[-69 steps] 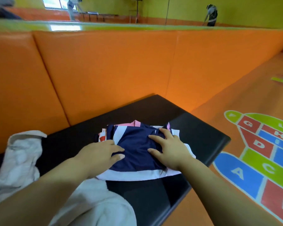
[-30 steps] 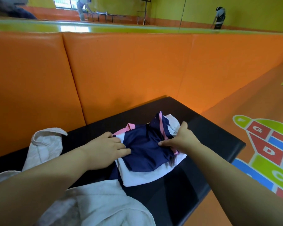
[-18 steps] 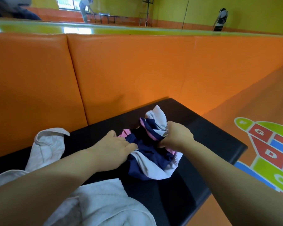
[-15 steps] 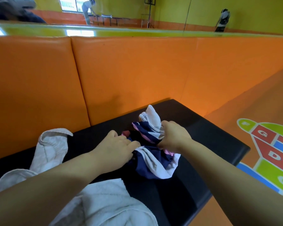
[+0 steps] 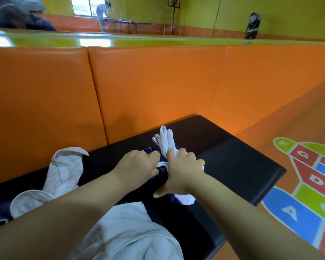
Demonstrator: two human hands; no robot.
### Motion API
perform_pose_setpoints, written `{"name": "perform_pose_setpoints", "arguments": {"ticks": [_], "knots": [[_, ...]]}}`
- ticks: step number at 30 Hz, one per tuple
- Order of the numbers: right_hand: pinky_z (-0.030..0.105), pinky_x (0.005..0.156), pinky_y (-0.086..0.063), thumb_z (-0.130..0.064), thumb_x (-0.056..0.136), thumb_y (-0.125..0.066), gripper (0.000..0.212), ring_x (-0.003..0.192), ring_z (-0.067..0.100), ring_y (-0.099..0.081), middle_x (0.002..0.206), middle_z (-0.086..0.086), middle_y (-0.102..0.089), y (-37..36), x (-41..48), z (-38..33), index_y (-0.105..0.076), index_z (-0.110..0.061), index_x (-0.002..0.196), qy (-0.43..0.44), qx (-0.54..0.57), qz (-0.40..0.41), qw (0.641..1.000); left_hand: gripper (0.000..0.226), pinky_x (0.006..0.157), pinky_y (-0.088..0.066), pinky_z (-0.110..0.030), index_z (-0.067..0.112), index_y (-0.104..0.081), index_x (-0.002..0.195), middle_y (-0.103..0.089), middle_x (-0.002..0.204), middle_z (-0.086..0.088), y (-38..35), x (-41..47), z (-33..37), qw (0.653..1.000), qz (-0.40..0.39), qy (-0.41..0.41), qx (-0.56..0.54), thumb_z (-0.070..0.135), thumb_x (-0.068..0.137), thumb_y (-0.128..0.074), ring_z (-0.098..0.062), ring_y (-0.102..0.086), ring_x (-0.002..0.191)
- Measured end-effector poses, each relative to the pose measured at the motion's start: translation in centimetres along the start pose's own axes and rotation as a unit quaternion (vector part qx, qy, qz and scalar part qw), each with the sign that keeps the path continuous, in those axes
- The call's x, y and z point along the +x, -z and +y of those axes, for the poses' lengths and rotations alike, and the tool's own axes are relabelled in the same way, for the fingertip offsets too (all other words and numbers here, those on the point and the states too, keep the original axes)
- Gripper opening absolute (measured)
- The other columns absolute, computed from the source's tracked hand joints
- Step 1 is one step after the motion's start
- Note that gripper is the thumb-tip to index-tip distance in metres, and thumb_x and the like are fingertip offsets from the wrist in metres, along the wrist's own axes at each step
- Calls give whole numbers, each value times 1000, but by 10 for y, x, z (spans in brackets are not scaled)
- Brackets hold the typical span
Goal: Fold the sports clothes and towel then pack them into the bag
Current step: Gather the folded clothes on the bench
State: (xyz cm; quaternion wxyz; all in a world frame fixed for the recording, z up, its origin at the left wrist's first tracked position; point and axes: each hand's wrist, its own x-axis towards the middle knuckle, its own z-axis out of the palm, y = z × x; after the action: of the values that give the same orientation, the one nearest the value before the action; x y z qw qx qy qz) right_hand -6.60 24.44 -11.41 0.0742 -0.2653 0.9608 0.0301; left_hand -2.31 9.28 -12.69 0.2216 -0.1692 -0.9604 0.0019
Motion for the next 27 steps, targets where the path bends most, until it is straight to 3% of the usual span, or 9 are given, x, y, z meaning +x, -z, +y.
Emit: {"name": "perform_pose_setpoints", "arguments": {"ticks": [2, 6, 8, 10, 13, 18, 22, 25, 27], "knots": [[50, 83, -38, -61, 53, -75, 92, 105, 35, -42, 119, 11, -40, -8, 3, -1, -28, -20, 121, 0, -21, 23, 999, 46, 35, -32, -27, 16, -44, 63, -50, 47, -2, 5, -1, 2, 999, -42, 4, -10, 26, 57, -88, -22, -47, 37], [42, 74, -31, -50, 66, -70, 73, 102, 34, -45, 118, 12, -43, -11, -1, 2, -31, -23, 122, 26, -18, 53, 998, 26, 56, -30, -29, 15, -54, 84, -59, 76, -2, 20, -5, 1, 997, -72, 32, -23, 35, 80, -69, -25, -57, 70], [41, 74, -30, -47, 70, -68, 66, 102, 34, -46, 117, 11, -43, -9, -6, 3, -34, -25, 121, 42, -12, 68, 997, 26, 50, -38, -28, 19, -52, 77, -57, 71, 4, 28, -15, -1, 998, -56, 1, -3, 40, 76, -68, -20, -56, 62], [40, 74, -31, -45, 71, -68, 62, 102, 33, -47, 116, 10, -44, -6, -12, 5, -36, -26, 120, 54, -16, 75, 996, 25, 47, -43, -28, 23, -53, 76, -56, 71, 7, 37, -27, -7, 998, -58, -3, 19, 48, 75, -55, -16, -54, 59], [35, 72, -33, -45, 69, -68, 61, 99, 32, -51, 112, 7, -47, 0, -23, 10, -39, -28, 119, 64, -16, 73, 995, 32, 45, -44, -28, 25, -59, 79, -59, 74, 8, 58, -47, -13, 997, -61, 4, 45, 51, 75, -41, -14, -57, 59], [31, 68, -36, -47, 65, -69, 67, 97, 29, -54, 122, 5, -48, 7, -50, 20, -40, -31, 122, 28, 15, 45, 998, 41, 55, -53, -35, 23, -61, 90, -63, 84, 5, 84, -75, -17, 997, -57, 43, 11, 55, 79, -39, -19, -62, 69], [30, 63, -39, -51, 59, -72, 73, 80, 21, -49, 101, -2, -47, 10, -76, 24, -38, -27, 118, -3, 72, 23, 997, 41, 56, -53, -37, 24, -60, 92, -63, 86, 6, 92, -88, 2, 997, -58, 40, -19, 56, 78, -38, -19, -63, 71], [34, 69, -48, -57, 50, -76, 87, 85, 20, -51, 100, -3, -48, 5, -87, 27, -35, -19, 117, -28, 94, -12, 995, 40, 57, -53, -36, 25, -59, 94, -62, 89, 7, 94, -97, 15, 996, -68, 41, -34, 56, 79, -39, -17, -62, 74], [37, 75, -49, -62, 47, -74, 78, 87, 20, -50, 100, -1, -45, 5, -89, 29, -44, -21, 106, -44, 97, -44, 993, 41, 59, -52, -34, 26, -59, 96, -61, 92, 8, 93, -99, 22, 996, -76, 37, -34, 56, 79, -37, -17, -62, 76]]}}
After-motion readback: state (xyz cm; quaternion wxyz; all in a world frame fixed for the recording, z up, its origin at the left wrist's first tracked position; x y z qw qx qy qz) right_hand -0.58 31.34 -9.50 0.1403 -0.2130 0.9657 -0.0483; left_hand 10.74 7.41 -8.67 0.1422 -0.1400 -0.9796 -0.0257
